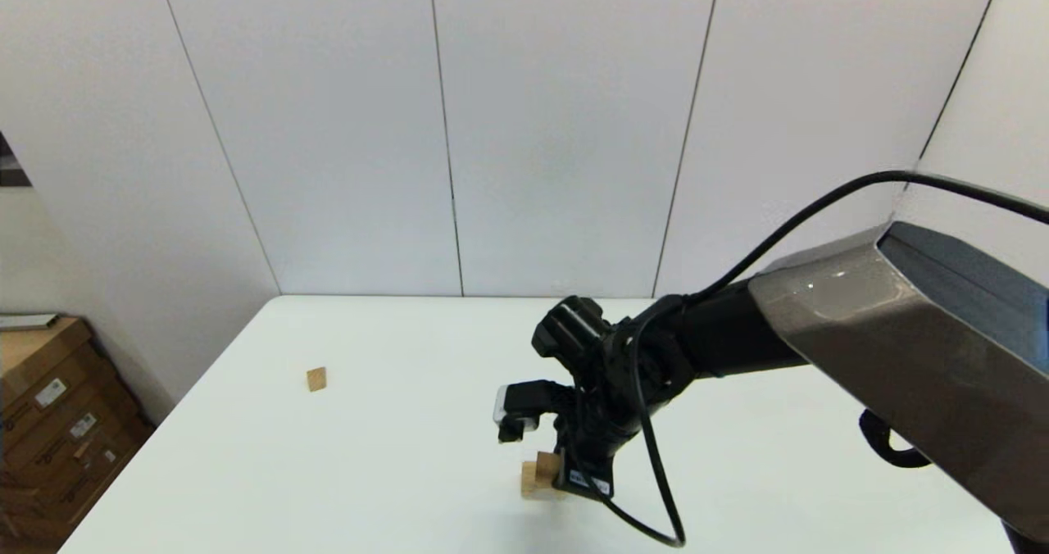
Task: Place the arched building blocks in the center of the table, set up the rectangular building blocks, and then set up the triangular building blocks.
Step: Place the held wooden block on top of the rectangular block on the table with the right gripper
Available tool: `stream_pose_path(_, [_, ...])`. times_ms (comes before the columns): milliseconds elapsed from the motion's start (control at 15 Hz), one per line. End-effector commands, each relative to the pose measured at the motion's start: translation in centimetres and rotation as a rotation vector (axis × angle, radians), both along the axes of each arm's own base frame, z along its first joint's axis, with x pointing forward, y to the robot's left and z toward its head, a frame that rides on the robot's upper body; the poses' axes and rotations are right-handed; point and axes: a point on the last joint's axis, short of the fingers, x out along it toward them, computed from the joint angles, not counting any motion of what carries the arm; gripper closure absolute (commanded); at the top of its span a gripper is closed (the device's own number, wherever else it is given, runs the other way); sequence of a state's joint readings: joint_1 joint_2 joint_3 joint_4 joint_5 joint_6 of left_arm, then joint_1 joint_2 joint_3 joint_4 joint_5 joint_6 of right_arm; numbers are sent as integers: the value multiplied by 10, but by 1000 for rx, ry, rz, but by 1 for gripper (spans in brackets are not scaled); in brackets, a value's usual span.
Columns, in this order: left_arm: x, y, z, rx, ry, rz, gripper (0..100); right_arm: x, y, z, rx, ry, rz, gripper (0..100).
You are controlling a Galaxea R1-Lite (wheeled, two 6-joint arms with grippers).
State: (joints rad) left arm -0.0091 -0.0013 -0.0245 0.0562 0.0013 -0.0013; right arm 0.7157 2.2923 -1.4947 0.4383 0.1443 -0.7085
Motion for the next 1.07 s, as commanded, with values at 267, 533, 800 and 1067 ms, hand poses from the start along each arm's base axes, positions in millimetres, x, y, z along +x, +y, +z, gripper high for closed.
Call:
stream_pose_path(267, [0,0,0,0,2,0,0,6,16,-17,-31,29,21,100])
stream_pose_path(533, [0,0,0,0,2,0,0,12,17,-22,-30,29,12,100])
stream_pose_path(800, [0,0,0,0,2,0,0,17,19,-23,-25,24,6,100])
stream_pose_path(1067, [0,0,0,0,2,0,0,19,16,-26,-30,30,-2,100])
